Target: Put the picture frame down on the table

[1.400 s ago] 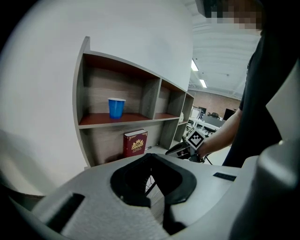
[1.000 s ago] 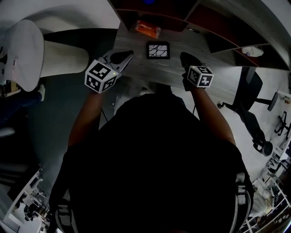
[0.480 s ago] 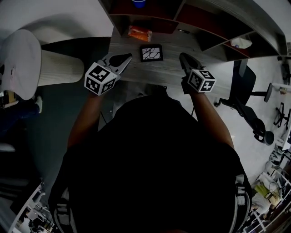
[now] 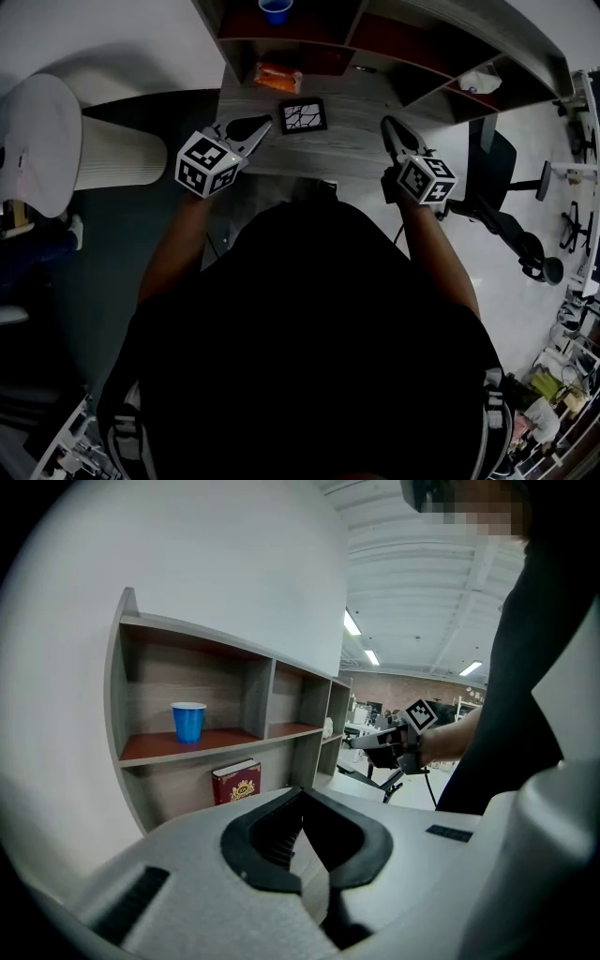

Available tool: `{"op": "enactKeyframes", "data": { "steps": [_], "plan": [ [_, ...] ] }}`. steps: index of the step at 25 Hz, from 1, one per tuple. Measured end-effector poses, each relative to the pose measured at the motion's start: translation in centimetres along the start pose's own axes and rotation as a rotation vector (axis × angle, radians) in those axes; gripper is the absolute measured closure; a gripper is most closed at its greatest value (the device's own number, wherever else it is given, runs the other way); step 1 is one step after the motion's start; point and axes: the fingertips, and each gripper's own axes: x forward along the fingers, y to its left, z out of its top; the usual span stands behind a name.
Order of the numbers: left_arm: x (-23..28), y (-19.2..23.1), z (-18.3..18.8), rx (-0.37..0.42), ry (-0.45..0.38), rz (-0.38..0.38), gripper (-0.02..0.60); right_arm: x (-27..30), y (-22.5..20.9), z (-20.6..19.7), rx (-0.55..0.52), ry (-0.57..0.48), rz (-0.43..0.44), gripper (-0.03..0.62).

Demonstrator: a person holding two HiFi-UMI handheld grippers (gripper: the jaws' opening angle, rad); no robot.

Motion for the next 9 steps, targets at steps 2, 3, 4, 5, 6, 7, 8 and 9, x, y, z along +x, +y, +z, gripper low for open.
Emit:
{"op": "enactKeyframes", "data": {
  "steps": [2,3,4,5,6,7,8,9],
  "plan": [
    [0.0,0.0,0.3,0.006,-0.006,0.001,0.566,-0.7,0.1,0.5,0.015,-0.019,-0.003,0.579],
    [-0.1,-0.1,0.3,0.009,-0.006,0.000,0.566,-1.0,0.1,0.6,0.026,-0.028,-0.005,0.579],
    [-0.1,-0.2,0.2,0.010,-0.003,-0.001,0.566,-1.3,0.2,0.7,0.036,-0.037,-0.005,0.579],
    [-0.2,-0.3,0.0,0.010,0.000,-0.003,0.566,-1.6,0.4,0.8,0.044,-0.044,-0.003,0.579],
    [-0.3,-0.5,-0.1,0.009,0.004,-0.005,0.566,-1.9,0.6,0.9,0.050,-0.050,0.002,0.579],
    [-0.4,-0.6,-0.2,0.009,0.007,-0.007,0.566,-2.2,0.9,1.1,0.053,-0.056,0.007,0.579],
    [-0.5,-0.8,-0.3,0.008,0.010,-0.009,0.566,-2.5,1.3,1.4,0.055,-0.064,0.014,0.579],
    [-0.5,-0.9,-0.4,0.007,0.012,-0.010,0.566,-2.8,1.7,1.7,0.057,-0.072,0.021,0.579]
  ]
}}
